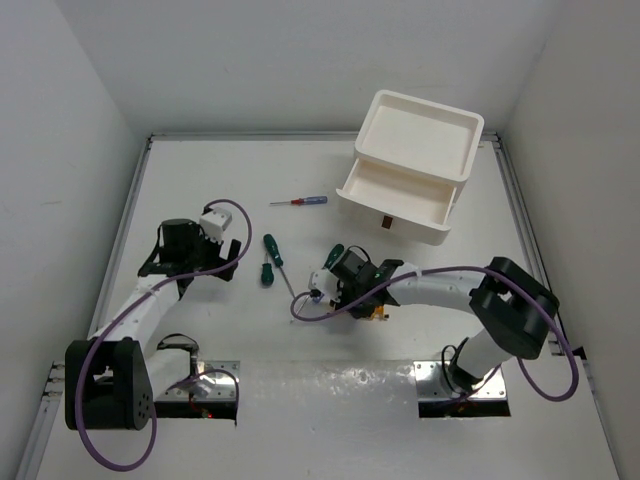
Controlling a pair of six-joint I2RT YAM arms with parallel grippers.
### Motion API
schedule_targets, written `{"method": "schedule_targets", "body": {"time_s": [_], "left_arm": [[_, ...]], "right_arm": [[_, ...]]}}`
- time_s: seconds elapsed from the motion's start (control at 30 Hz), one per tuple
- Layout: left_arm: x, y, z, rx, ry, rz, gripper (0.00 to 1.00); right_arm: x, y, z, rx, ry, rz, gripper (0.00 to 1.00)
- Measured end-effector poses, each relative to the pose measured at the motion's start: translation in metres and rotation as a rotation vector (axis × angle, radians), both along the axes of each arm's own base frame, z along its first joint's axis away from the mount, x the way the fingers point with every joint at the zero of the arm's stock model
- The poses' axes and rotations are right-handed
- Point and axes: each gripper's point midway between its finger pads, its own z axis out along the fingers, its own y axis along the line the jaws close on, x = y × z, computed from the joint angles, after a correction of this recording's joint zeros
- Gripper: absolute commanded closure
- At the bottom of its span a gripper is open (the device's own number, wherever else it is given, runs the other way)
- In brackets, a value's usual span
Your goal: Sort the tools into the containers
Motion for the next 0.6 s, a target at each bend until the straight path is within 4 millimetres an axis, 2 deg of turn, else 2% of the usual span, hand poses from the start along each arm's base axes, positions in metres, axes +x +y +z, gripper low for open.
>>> {"method": "schedule_targets", "body": {"time_s": [0.1, 0.23, 0.33, 0.4, 0.5, 0.6], "left_arm": [[0.000, 0.000, 0.000, 0.000, 0.000, 0.000, 0.00], [0.000, 0.000, 0.000, 0.000, 0.000, 0.000, 0.00], [0.000, 0.000, 0.000, 0.000, 0.000, 0.000, 0.00], [0.000, 0.000, 0.000, 0.000, 0.000, 0.000, 0.00], [0.000, 0.000, 0.000, 0.000, 0.000, 0.000, 0.00], [0.000, 0.000, 0.000, 0.000, 0.000, 0.000, 0.00]], "right_arm": [[-0.005, -0.006, 0.002, -0.048, -0.015, -0.006, 1.00], [-0.007, -0.013, 0.007, -0.087, -0.042, -0.020, 1.00], [-0.005, -0.012, 0.022, -0.064, -0.076, -0.028, 1.00], [-0.005, -0.008, 0.036, -0.020, -0.103, -0.031, 1.00], [-0.004, 0.005, 0.070, 0.098, -0.155, -0.032, 1.00], [0.001, 0.021, 0.118, 0.241, -0.225, -0.042, 1.00]]}}
